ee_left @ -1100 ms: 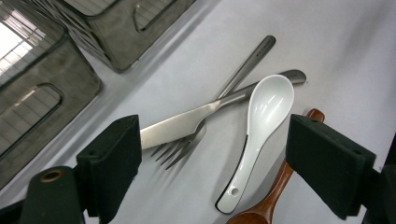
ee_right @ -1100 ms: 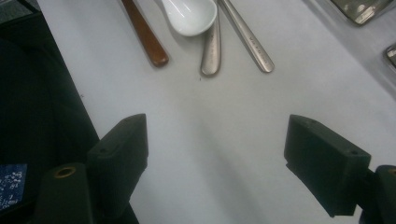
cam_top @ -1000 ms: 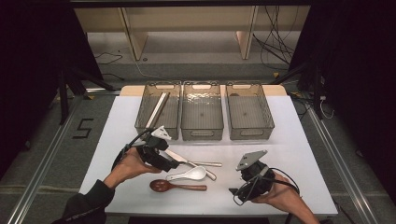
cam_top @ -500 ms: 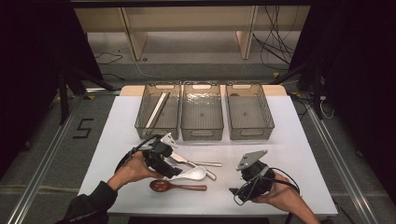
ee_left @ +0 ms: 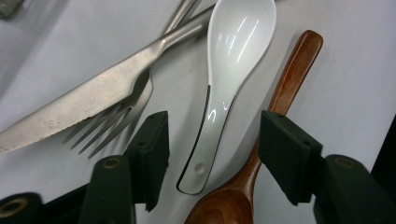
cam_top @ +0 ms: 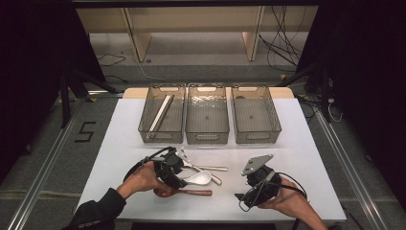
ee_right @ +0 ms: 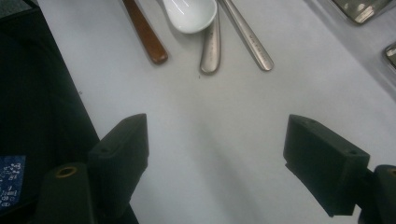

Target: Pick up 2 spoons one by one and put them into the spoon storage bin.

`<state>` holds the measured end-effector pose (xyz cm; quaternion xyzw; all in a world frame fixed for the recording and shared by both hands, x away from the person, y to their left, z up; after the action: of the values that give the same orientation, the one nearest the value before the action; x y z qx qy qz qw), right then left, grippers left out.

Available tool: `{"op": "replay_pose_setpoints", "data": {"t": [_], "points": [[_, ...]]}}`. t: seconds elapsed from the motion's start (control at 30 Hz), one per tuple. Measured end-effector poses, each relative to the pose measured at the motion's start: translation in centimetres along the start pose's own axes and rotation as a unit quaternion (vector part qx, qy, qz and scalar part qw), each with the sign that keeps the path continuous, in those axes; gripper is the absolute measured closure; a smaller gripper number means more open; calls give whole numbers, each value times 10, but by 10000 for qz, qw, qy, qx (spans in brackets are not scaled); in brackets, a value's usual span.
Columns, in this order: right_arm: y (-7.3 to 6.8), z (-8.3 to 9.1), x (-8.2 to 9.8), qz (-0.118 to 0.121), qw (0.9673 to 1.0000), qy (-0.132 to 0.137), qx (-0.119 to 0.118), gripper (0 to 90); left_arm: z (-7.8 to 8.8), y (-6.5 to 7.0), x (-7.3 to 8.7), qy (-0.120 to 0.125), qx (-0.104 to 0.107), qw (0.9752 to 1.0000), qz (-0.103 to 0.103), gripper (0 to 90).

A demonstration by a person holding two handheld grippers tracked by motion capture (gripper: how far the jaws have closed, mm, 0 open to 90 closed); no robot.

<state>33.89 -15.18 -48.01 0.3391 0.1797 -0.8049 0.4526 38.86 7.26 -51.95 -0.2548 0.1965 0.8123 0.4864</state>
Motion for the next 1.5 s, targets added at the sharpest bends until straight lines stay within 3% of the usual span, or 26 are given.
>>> {"op": "replay_pose_setpoints", "data": {"t": [0.57,0.87,1.33,1.5], "points": [[-1,-1,0,9,10000,-24,-28,237,-19,-1,4,-298,280,9991,-54,677],[-1,-1,0,12,10000,-25,-30,239,-20,1,4,-409,346,9978,-379,755],[0,-1,0,16,10000,-17,-19,240,-21,5,4,-399,434,9969,-529,831],[0,-1,0,25,10000,-8,-28,242,-21,5,3,-302,363,9977,-476,849]]}}
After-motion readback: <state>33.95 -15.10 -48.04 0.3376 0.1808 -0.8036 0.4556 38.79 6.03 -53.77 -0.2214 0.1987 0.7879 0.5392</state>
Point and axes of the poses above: each handheld gripper's, and its own axes: z roughly backward along the jaws, x roughly out of its underside, y roughly to its right, the point moved 8 cm from there along -z, roughly forward along the jaws, and after that the axes turned 14 degrees about y, right-handed, at the moved point
